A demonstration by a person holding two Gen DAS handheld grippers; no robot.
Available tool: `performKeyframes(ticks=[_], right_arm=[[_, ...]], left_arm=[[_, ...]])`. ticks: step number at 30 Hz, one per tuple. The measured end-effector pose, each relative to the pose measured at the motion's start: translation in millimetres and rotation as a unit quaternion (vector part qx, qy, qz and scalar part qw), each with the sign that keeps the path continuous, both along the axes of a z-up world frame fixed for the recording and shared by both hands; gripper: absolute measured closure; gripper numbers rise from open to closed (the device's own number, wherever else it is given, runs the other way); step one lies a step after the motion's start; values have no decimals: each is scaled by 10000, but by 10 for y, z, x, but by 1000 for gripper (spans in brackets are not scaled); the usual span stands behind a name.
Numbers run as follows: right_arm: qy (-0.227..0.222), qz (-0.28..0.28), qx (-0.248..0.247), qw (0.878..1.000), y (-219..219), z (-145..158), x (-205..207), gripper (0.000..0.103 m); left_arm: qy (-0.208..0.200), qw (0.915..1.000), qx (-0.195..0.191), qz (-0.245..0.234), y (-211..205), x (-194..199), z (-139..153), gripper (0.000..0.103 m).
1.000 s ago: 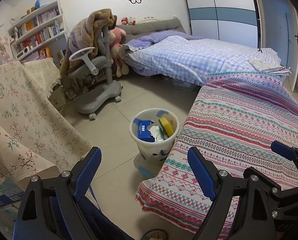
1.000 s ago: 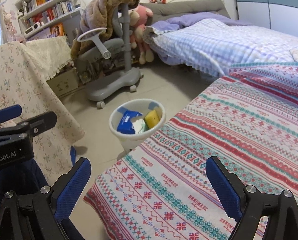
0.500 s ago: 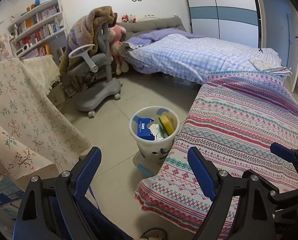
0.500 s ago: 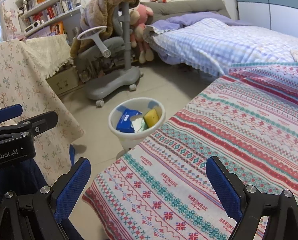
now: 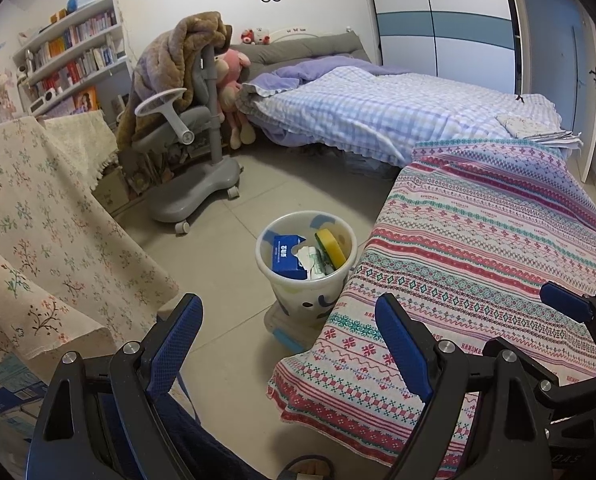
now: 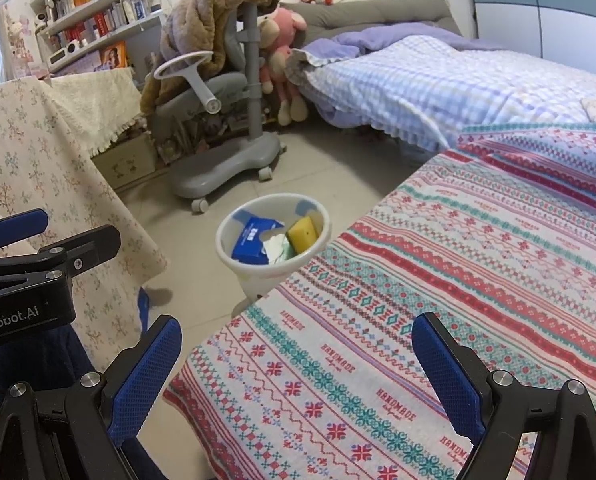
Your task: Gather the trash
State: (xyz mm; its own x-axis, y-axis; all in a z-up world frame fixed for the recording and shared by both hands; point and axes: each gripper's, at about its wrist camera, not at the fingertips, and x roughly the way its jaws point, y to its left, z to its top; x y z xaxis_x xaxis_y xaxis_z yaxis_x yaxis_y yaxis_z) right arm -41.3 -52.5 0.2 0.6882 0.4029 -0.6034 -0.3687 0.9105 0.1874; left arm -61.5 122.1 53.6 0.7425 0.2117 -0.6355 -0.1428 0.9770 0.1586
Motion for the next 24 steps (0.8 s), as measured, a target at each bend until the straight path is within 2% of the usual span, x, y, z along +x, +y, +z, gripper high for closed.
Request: performKeyframes(ticks=[24], right_arm=[[-17,-5,-10,10000,13,-4,-7,6]], left_arm=[[20,9999,-102,-3,-14,12,-17,13]])
